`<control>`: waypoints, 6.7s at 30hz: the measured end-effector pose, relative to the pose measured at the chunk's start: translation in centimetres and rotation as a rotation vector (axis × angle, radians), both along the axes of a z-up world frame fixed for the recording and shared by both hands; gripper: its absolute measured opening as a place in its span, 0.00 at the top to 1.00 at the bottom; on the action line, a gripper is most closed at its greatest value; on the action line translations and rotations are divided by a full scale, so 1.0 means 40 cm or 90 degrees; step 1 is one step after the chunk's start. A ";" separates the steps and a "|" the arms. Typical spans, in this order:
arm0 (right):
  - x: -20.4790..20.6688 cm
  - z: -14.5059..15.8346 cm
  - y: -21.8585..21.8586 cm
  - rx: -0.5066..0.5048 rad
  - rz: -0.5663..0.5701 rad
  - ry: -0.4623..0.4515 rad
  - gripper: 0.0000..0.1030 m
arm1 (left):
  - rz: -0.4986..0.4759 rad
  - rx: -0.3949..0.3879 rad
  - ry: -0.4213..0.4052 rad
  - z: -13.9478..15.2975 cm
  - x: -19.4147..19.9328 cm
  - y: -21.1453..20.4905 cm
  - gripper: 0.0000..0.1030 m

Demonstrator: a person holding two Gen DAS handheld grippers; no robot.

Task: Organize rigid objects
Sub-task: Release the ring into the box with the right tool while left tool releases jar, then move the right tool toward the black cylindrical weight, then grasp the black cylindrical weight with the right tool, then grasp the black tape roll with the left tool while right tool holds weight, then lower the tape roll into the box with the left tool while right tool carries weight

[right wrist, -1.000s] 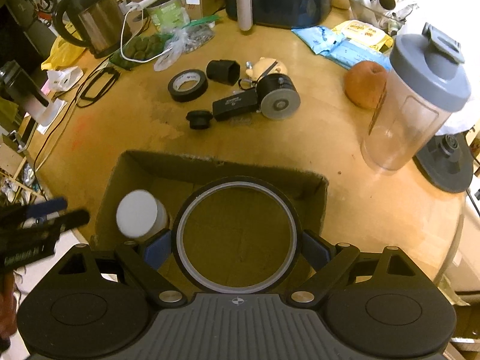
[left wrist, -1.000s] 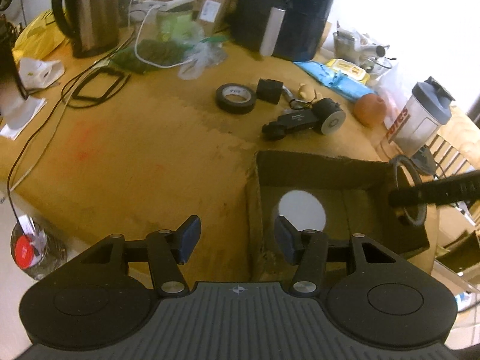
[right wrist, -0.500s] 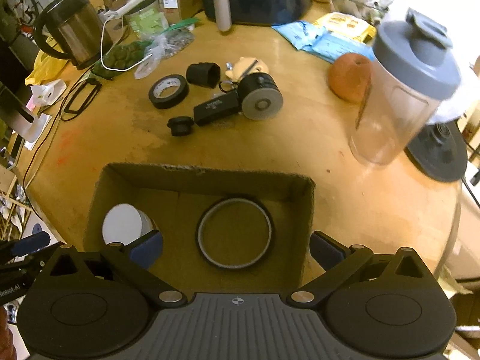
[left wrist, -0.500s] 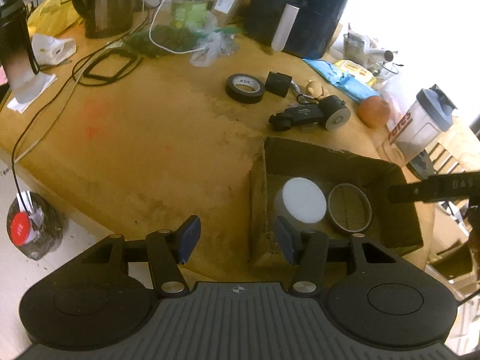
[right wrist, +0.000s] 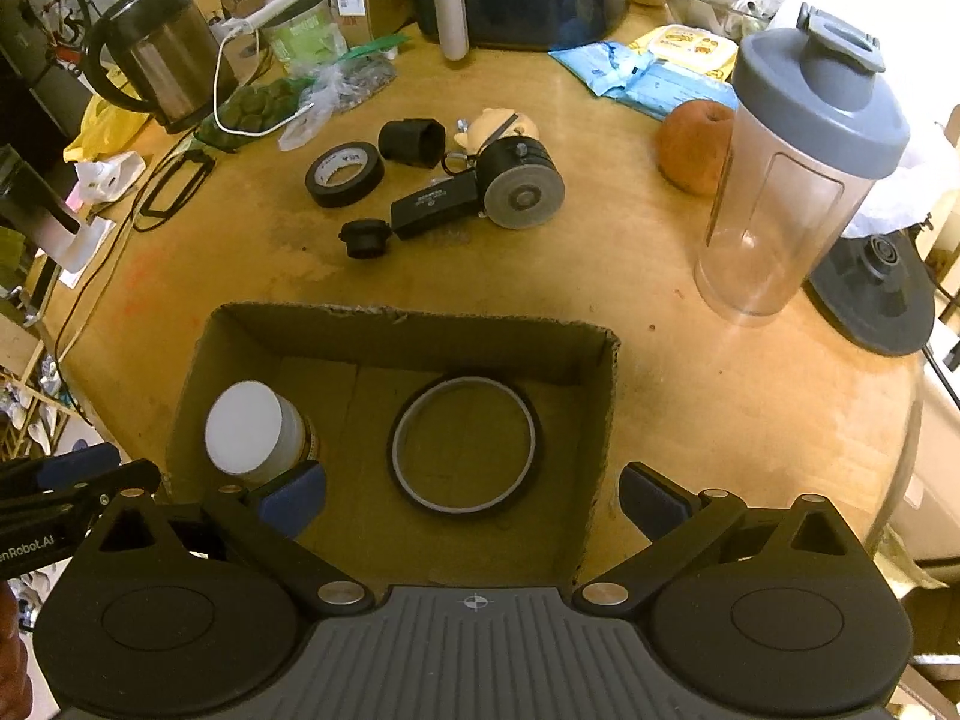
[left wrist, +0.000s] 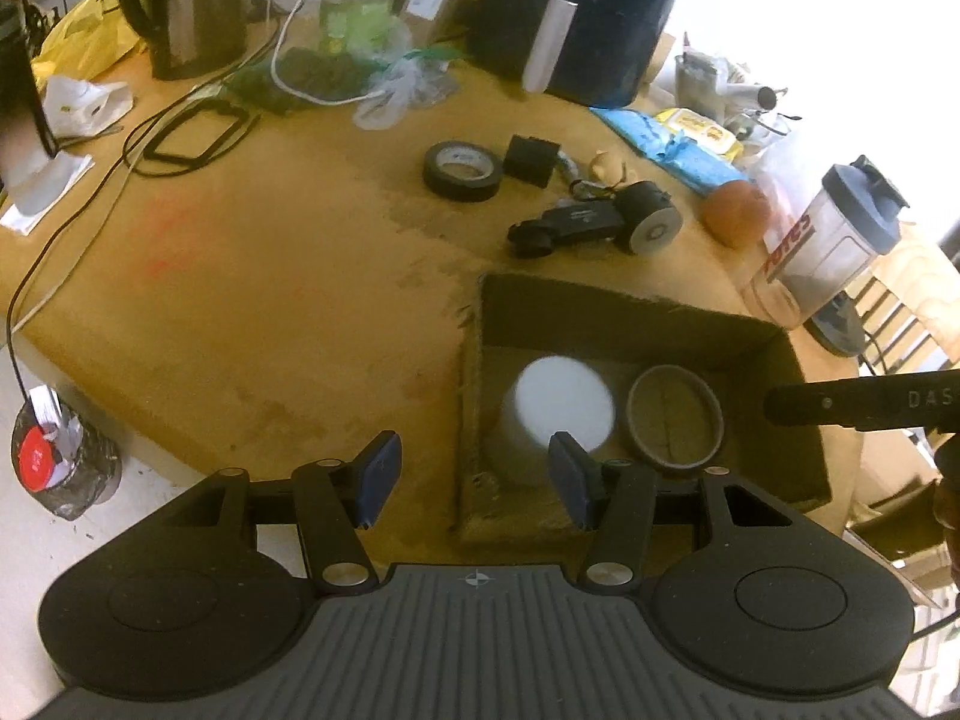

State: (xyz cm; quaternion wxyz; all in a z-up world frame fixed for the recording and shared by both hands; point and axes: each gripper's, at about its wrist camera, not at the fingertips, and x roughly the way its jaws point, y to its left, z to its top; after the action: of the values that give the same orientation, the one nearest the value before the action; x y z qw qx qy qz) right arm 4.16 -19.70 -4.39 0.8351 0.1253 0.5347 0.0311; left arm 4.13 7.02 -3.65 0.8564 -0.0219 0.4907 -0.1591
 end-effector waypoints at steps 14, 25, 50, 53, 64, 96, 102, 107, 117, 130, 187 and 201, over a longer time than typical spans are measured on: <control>0.069 0.079 -0.079 -0.087 0.001 0.010 0.00 | 0.037 0.035 -0.032 0.109 0.037 -0.128 0.48; 0.070 0.146 -0.077 -0.153 0.016 0.007 0.00 | 0.060 0.050 -0.041 0.154 0.023 -0.157 0.48; 0.126 0.067 -0.003 -0.187 -0.004 0.107 0.00 | 0.033 0.037 -0.019 0.120 0.134 -0.091 0.48; 0.147 0.056 0.005 -0.182 -0.006 0.113 0.00 | 0.029 0.034 -0.013 0.109 0.153 -0.078 0.48; 0.239 0.009 0.021 -0.131 0.006 0.073 0.00 | 0.018 0.022 0.006 0.075 0.207 -0.032 0.48; 0.525 -0.165 -0.007 -0.093 -0.004 -0.023 0.39 | 0.086 0.001 0.036 0.016 0.269 0.085 0.48; 0.532 -0.161 -0.009 -0.083 0.007 -0.015 0.42 | 0.072 0.008 0.033 0.011 0.293 0.071 0.48; 0.514 -0.125 -0.008 -0.100 0.003 -0.031 0.43 | 0.044 0.012 0.017 0.016 0.322 0.047 0.48; 0.436 -0.039 -0.017 -0.082 -0.019 -0.064 0.45 | -0.024 0.016 -0.019 -0.001 0.410 -0.013 0.48; 0.304 0.048 -0.058 -0.036 -0.081 -0.092 0.45 | -0.115 0.049 -0.078 -0.083 0.520 -0.126 0.17; 0.208 0.121 -0.029 0.029 -0.040 -0.127 0.45 | -0.138 -0.039 -0.097 0.083 0.261 -0.053 0.30; 0.112 0.106 -0.025 0.036 -0.051 -0.108 0.45 | -0.194 -0.061 -0.092 0.091 0.153 -0.079 0.30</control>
State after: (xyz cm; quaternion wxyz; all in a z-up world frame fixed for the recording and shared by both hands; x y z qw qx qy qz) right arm 8.65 -20.69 -0.15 0.8742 0.1672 0.4553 0.0232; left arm 10.25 3.86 0.00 0.8534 0.0231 0.4173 -0.3115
